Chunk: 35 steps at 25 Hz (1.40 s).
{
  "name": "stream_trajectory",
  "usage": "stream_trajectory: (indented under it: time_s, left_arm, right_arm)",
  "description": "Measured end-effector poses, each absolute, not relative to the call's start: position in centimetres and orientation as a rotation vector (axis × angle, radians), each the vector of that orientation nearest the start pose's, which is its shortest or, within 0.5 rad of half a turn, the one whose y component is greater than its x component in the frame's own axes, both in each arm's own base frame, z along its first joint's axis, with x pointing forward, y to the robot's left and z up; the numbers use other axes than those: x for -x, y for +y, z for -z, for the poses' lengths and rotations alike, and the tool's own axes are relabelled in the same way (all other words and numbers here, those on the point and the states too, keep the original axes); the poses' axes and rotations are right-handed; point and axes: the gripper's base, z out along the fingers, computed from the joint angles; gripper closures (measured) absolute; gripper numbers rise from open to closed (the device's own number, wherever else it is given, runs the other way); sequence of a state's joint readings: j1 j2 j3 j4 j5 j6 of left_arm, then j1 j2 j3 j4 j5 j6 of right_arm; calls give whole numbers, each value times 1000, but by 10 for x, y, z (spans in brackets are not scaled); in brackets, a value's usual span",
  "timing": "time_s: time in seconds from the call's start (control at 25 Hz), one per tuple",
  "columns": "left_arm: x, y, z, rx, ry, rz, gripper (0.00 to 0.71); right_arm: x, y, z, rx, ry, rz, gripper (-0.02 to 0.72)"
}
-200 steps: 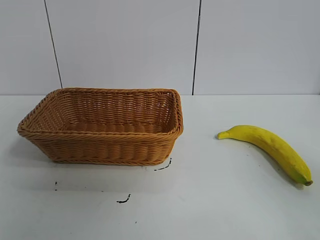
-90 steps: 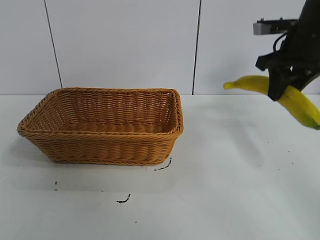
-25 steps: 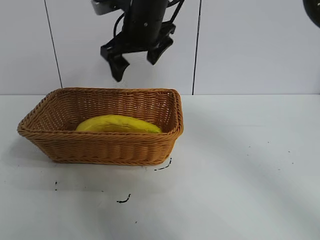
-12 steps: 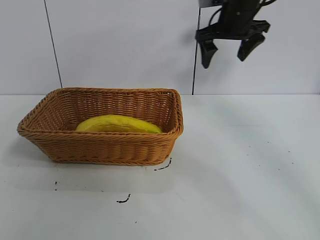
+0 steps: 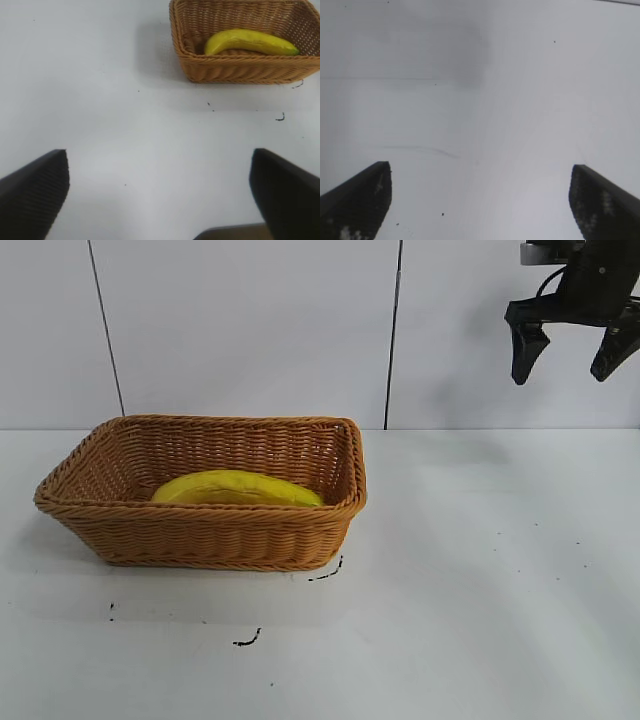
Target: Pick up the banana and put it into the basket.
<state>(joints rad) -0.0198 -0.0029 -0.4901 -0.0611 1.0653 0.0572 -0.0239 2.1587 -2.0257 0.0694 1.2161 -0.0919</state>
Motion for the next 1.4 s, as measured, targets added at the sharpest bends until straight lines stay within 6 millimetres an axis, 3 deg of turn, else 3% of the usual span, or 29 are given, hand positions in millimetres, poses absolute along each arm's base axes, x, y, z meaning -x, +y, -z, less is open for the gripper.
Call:
stream_trajectory:
  time_s: [0.12,0.28,0.52,0.8,0.96,1.2,1.4]
  left_arm:
    - [5,-5,-274,-82,2053,50,15]
    - [5,-5,-274,-82,2053,50,15]
    - [5,-5,-274,-82,2053,50,15]
    - [5,-5,-274,-82,2053,50,15]
    - [5,-5,-274,-82,2053,50,15]
    - [5,-5,-274,-82,2053,50,15]
    - [5,-5,-274,-82,2053,50,15]
  right_arm:
    - [-442,-3,-265,64,2873,-107,14]
    - [-392,0,-262,31,2970,-140,14]
    - [-293,2,-252,20,3109,-153,14]
    - [-184,2,-235,20,3034,-107,14]
    - [-130,3,-226,28,2946,-83,14]
    - [-81,2,-260,30,2554,-40,14]
    - [-41,3,-276,35,2283,-25,14]
